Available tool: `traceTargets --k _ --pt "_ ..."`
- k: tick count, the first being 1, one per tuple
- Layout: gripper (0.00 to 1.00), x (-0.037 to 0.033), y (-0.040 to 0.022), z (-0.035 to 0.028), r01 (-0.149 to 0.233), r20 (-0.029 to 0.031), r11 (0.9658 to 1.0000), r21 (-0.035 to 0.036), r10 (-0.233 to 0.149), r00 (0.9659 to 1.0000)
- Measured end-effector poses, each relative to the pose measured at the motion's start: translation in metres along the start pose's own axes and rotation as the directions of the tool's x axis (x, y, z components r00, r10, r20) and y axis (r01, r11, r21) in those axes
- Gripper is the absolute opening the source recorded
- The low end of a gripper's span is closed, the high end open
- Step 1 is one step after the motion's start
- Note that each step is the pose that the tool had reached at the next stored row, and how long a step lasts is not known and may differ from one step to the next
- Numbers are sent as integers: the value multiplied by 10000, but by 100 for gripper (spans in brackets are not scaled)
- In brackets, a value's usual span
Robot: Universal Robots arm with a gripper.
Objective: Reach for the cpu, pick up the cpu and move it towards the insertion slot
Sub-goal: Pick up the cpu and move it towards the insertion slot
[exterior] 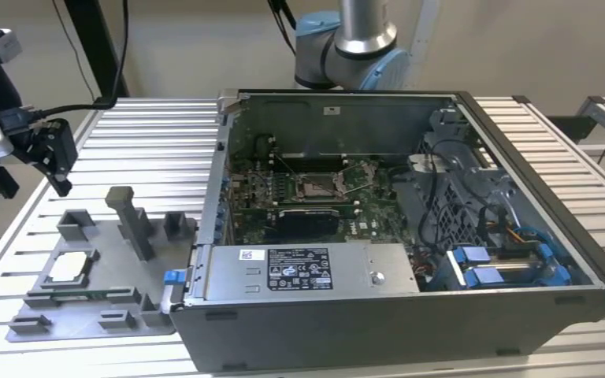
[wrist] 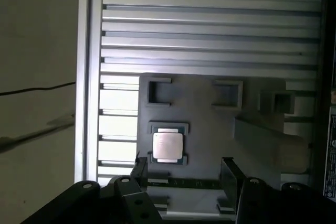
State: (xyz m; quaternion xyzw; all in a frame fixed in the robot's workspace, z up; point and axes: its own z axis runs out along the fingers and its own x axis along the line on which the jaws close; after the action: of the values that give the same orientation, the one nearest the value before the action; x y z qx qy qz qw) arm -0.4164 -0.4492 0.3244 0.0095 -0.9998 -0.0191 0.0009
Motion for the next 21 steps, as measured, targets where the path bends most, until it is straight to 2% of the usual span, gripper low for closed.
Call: traceTargets --k 10,21 --pt "100 7 -5 108 0 0 10000 0 0 10000" --pt "100 79 -32 229 1 1 10000 0 -1 10000"
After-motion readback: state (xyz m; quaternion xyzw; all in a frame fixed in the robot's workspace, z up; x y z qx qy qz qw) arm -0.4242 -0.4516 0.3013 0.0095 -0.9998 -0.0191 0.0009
